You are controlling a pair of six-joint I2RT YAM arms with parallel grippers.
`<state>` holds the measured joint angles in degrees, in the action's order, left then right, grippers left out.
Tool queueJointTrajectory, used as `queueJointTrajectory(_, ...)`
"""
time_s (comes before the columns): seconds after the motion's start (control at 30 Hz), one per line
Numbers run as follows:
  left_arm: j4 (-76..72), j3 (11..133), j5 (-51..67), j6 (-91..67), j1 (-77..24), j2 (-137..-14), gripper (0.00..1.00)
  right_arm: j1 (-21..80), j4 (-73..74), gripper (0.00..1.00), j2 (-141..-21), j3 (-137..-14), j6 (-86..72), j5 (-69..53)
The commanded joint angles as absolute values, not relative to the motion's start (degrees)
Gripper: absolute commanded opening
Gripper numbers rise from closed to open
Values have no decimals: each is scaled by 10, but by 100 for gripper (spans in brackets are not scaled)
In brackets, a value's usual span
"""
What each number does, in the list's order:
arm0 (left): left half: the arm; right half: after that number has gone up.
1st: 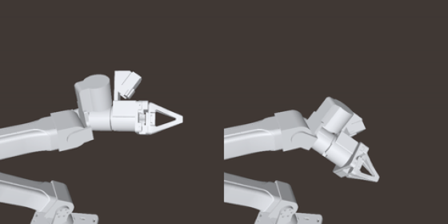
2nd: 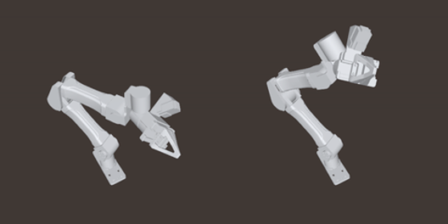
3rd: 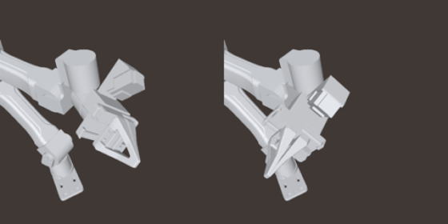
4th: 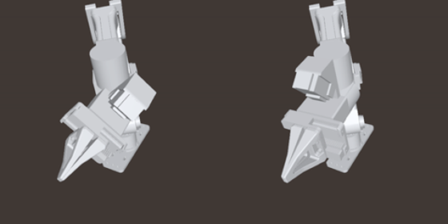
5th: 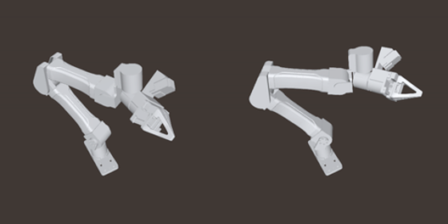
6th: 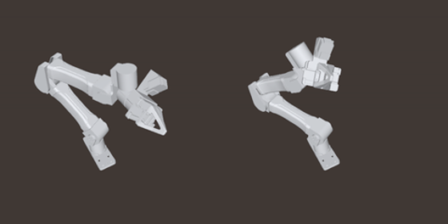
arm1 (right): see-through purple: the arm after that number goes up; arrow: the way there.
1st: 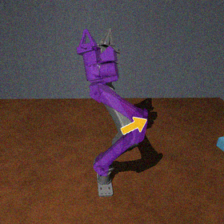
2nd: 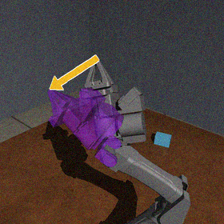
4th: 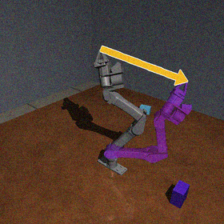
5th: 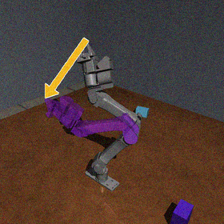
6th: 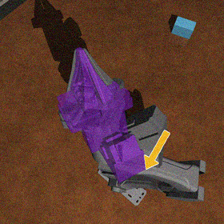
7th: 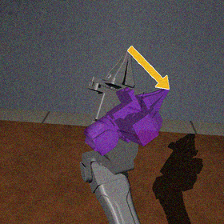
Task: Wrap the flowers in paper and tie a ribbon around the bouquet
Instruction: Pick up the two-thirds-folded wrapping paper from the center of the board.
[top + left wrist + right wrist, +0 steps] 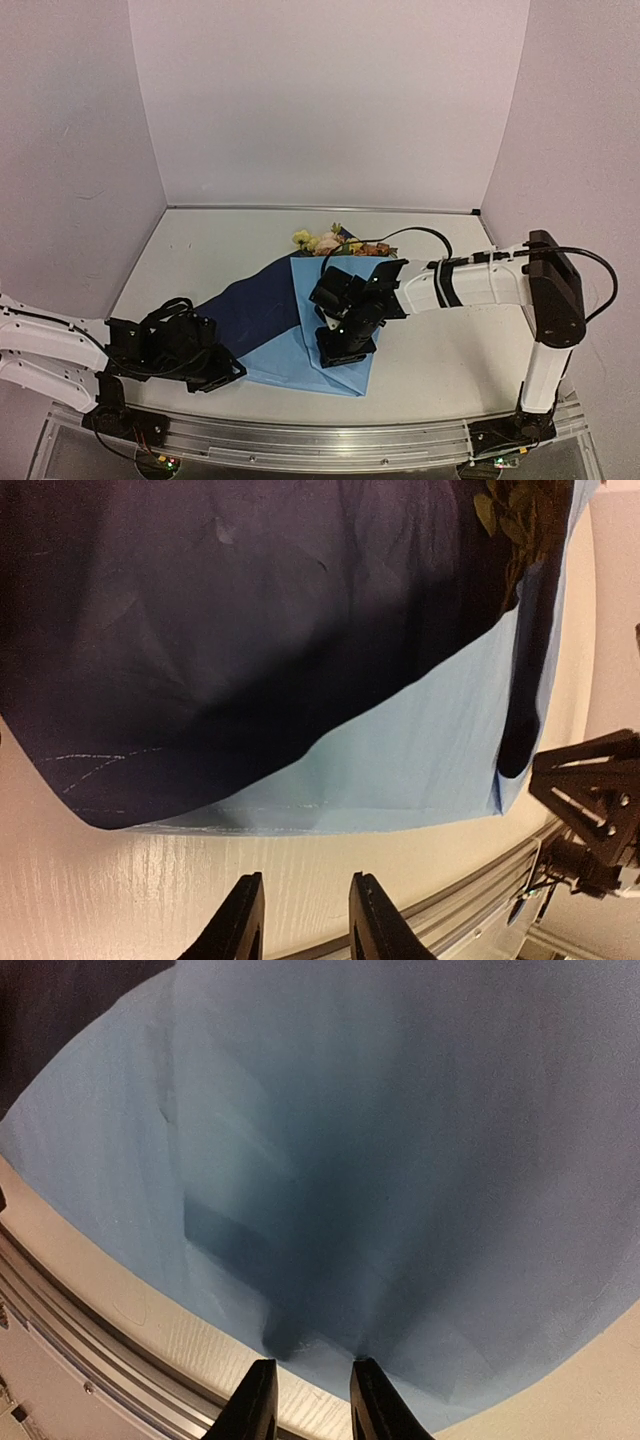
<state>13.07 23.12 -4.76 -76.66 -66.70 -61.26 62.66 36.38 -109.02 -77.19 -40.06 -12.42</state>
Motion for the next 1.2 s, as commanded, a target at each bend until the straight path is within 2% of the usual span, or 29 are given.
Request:
queueJointTrajectory(0.0,123,217,-101,-867,-669,-582,36,629,352,25,-1119,-806,-414,-123)
queueJointTrajectory(0.37,134,186,-136,-942,-670,-587,47,632,331,25,-1161,-825,-434,-132)
queueJointTrajectory(0.57,106,185,-146,-916,-669,-617,47,637,331,25,-1173,-830,-440,-123)
queueJointTrajectory(0.67,109,189,-146,-904,-670,-639,44,640,333,25,-1174,-830,-444,-116)
queueJointTrajectory(0.97,147,212,-164,-809,-670,-651,23,650,364,25,-1178,-846,-441,-92)
queueJointTrajectory(1.17,181,221,-175,-727,-670,-595,15,665,396,27,-1193,-876,-410,-54)
